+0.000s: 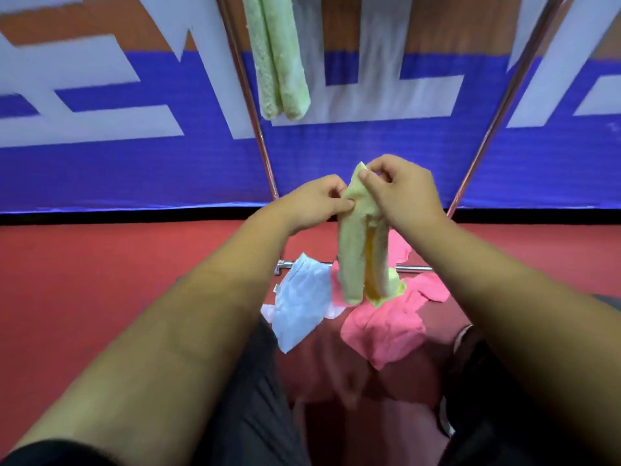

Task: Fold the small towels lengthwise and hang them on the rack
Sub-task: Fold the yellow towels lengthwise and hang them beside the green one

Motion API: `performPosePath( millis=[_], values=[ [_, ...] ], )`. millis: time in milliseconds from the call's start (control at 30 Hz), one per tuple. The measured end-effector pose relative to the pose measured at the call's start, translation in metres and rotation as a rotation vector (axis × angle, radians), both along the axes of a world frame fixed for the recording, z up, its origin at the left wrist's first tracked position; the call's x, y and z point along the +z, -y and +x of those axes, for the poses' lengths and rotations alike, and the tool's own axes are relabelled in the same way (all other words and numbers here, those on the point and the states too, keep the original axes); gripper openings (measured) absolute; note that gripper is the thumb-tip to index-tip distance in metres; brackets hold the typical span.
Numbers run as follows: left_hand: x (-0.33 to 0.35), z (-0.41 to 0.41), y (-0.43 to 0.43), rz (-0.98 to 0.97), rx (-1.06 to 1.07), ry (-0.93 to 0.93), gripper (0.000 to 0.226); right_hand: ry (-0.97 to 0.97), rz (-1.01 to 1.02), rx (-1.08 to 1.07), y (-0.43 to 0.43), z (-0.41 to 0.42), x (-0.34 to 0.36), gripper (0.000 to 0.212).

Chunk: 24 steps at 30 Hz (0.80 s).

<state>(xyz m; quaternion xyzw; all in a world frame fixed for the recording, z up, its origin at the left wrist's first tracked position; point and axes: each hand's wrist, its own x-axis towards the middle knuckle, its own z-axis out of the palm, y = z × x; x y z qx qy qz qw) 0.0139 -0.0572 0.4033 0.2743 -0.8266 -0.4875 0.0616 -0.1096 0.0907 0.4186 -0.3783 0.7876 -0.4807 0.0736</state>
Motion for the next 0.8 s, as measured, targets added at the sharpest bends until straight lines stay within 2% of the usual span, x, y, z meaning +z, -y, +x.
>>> performPosePath(
  millis=[133,233,300,467,533,667,800],
  values=[
    [0.026,0.002,-0.012,-0.03,0.067,-0.144,0.024,0.012,0.003,-0.011,-0.013,-0.001,0.024,0.017],
    [0.014,0.009,-0.016,0.086,0.114,-0.231,0.025,0.032,0.014,-0.04,-0.024,-0.005,0.015,0.018],
    [0.006,0.01,-0.015,0.089,0.135,-0.176,0.023,0.062,0.005,-0.074,-0.028,-0.01,0.003,0.018],
    [-0.004,0.004,-0.006,-0.134,0.069,0.116,0.022,0.063,0.011,-0.152,-0.018,-0.02,0.0,0.02],
    [-0.011,0.004,0.003,-0.164,0.072,0.229,0.023,0.087,0.023,-0.19,-0.014,-0.025,0.002,0.026],
    [-0.016,-0.003,0.021,-0.042,0.181,0.116,0.032,0.128,0.097,-0.16,-0.003,-0.034,-0.005,0.028],
    [-0.015,-0.017,0.019,-0.003,0.184,0.018,0.026,0.204,0.14,-0.068,0.012,-0.031,-0.016,0.021]
  ],
)
